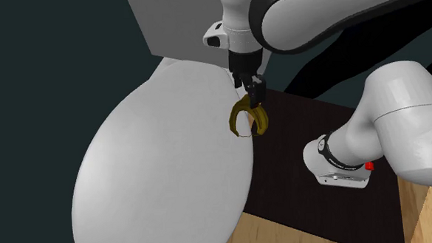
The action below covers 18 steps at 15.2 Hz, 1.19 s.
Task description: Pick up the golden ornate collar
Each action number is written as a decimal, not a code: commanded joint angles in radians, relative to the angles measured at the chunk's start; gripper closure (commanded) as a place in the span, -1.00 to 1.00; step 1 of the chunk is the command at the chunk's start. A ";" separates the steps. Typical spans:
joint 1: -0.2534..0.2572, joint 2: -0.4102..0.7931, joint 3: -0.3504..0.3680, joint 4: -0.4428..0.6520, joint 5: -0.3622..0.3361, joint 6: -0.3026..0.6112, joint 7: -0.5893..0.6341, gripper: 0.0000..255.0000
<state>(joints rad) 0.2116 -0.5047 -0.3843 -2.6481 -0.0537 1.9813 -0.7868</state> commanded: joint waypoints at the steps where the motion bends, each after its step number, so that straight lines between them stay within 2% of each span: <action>1: 0.002 0.018 -0.007 -0.017 0.001 0.035 -0.007 -1.00; 4: 0.004 0.032 -0.011 -0.029 0.002 0.060 -0.012 -1.00; 5: 0.003 0.029 -0.011 -0.032 0.001 0.061 -0.012 1.00; 14: 0.004 0.032 -0.011 -0.029 0.002 0.060 -0.012 1.00; 18: 0.000 -0.002 0.000 0.003 0.000 -0.004 0.000 1.00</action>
<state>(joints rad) 0.2130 -0.4957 -0.3878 -2.6512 -0.0529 1.9937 -0.7912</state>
